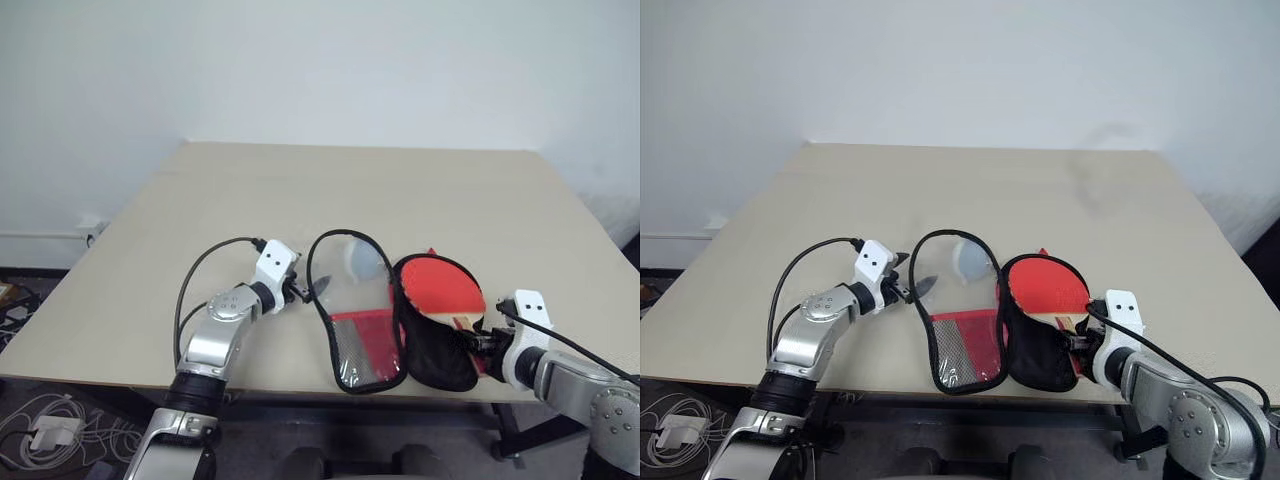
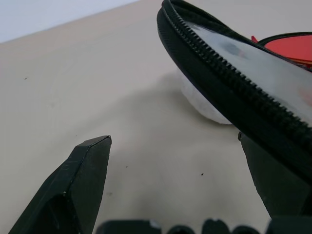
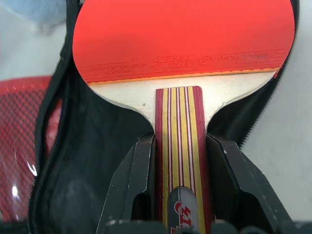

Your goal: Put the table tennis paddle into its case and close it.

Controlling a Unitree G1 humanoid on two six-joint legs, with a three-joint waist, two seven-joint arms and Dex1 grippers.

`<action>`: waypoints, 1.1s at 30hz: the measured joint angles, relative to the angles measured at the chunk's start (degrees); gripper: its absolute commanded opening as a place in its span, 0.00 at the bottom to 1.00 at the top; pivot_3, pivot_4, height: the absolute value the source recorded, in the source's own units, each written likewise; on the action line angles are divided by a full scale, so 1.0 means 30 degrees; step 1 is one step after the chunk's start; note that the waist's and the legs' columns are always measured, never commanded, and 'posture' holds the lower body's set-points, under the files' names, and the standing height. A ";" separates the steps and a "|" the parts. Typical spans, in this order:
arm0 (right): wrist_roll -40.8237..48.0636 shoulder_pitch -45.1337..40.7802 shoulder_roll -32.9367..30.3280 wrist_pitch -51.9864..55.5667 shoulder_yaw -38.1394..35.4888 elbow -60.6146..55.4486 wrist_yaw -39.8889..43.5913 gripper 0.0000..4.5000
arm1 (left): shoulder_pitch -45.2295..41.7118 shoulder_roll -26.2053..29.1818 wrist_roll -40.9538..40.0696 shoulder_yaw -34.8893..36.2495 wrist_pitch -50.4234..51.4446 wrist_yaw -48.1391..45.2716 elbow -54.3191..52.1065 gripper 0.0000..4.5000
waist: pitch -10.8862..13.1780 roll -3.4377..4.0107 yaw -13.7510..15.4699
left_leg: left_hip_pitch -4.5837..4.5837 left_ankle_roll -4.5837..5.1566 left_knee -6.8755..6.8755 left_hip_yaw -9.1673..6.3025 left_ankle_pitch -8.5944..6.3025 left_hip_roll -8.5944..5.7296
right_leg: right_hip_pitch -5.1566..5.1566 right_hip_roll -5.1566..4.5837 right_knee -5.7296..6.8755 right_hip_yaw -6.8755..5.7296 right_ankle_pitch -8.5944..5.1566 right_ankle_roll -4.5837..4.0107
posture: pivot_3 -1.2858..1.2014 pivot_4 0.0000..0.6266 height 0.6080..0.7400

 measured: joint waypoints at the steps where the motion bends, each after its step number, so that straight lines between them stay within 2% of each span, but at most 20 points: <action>1: -0.0239 -0.0311 0.0153 0.0243 0.0124 -0.0006 -0.0222 0.25 | -0.0029 -0.0021 0.0001 -0.0010 -0.0027 -0.0022 0.0078 1.00 | -0.0001 0.0002 -0.0001 | 0.0000 0.0000 0.0000 0.0002 0.0000 0.0000 | -0.0002 0.0000 0.0001 0.0000 0.0000 0.0000 | 0.52 0.00 0.82; 13: -0.0752 -0.0994 0.1476 0.0260 0.0901 -0.0084 -0.1584 0.25 | -0.0515 -0.0385 0.0028 -0.0048 -0.0432 -0.0036 0.0928 1.00 | -0.0001 0.0004 -0.0009 | 0.0000 -0.0001 -0.0005 0.0004 0.0001 -0.0001 | -0.0007 0.0002 0.0001 -0.0001 0.0000 0.0000 | 0.52 0.00 0.82; 27: -0.1657 -0.0632 0.1542 0.0217 0.1586 -0.0177 -0.1856 0.25 | -0.0997 -0.0608 0.0038 -0.0056 -0.0866 -0.0051 0.1547 1.00 | -0.0003 0.0004 -0.0002 | 0.0001 0.0000 -0.0005 -0.0005 0.0001 -0.0001 | 0.0006 0.0001 -0.0002 -0.0009 0.0000 0.0000 | 0.52 0.00 0.82; 33: -0.2336 -0.0724 0.2317 0.0260 0.1722 -0.0079 -0.1954 0.70 | -0.0997 -0.0670 0.0038 -0.0060 -0.0876 -0.0154 0.1547 1.00 | -0.0003 0.0008 -0.0010 | 0.0001 0.0000 -0.0005 -0.0001 0.0000 -0.0001 | -0.0002 0.0002 -0.0001 -0.0007 0.0000 0.0001 | 0.52 0.00 0.82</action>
